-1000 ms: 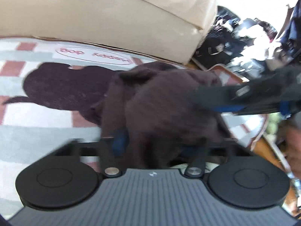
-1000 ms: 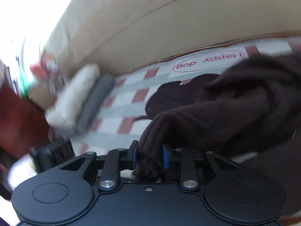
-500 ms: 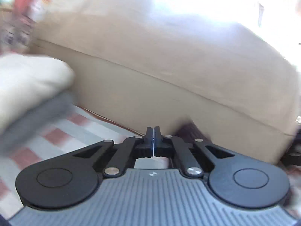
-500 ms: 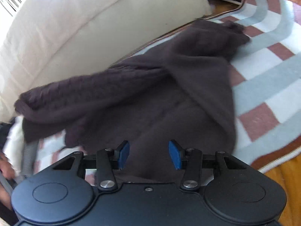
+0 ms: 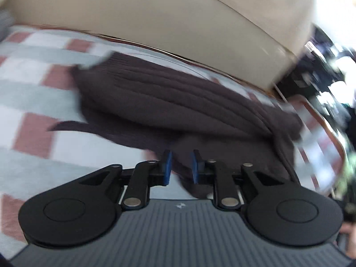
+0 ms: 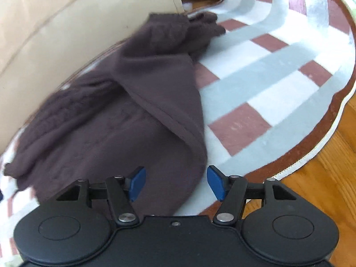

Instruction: Fold clothes

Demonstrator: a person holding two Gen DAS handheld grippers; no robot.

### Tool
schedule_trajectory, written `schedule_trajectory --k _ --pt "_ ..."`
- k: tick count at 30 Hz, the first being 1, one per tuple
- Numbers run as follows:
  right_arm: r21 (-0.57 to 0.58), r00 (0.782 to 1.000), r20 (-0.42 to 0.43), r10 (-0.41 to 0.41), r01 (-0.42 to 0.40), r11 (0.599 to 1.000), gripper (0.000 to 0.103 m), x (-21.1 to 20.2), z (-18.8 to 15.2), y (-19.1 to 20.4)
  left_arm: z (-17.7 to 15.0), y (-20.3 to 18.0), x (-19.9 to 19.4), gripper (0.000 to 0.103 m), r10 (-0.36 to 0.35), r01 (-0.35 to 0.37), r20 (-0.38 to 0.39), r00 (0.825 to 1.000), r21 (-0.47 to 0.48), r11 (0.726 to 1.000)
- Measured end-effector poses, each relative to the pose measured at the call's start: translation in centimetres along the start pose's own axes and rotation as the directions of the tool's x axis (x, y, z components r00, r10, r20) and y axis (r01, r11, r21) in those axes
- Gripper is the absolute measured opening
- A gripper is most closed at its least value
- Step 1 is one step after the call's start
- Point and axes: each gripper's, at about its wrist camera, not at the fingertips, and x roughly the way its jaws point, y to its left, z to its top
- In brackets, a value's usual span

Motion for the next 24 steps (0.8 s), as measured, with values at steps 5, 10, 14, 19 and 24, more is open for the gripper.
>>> schedule_trajectory --k 5,10,14,19,24 --pt "-0.027 0.988 0.067 0.137 -0.135 0.99 0.01 0.0 1.0 -0.6 -1.0 -5.6 1.5 0.041 -0.083 0.088 -0.035 0.996 0.162 0.983" --pt "-0.156 0.952 0.139 0.274 -0.252 0.955 0.01 -4.8 5.4 2.3 -0.3 -9.6 2.0 0.045 -0.089 0.084 0.02 0.996 0.19 0.978" --pt "-0.287 0.889 0.148 0.432 -0.38 0.879 0.01 -8.2 8.7 6.2 1.3 -12.4 1.2 0.058 -0.243 0.236 0.02 0.97 0.179 0.955" --pt "-0.379 0.82 0.091 0.566 -0.497 0.781 0.009 -10.3 10.4 9.7 2.5 -16.9 1.6 0.083 -0.36 0.352 -0.019 0.933 0.262 0.899" --pt "-0.428 0.785 0.023 0.619 -0.552 0.716 0.009 -12.5 9.0 10.3 3.5 -19.7 3.9 0.083 -0.331 0.344 -0.093 0.939 0.304 0.888"
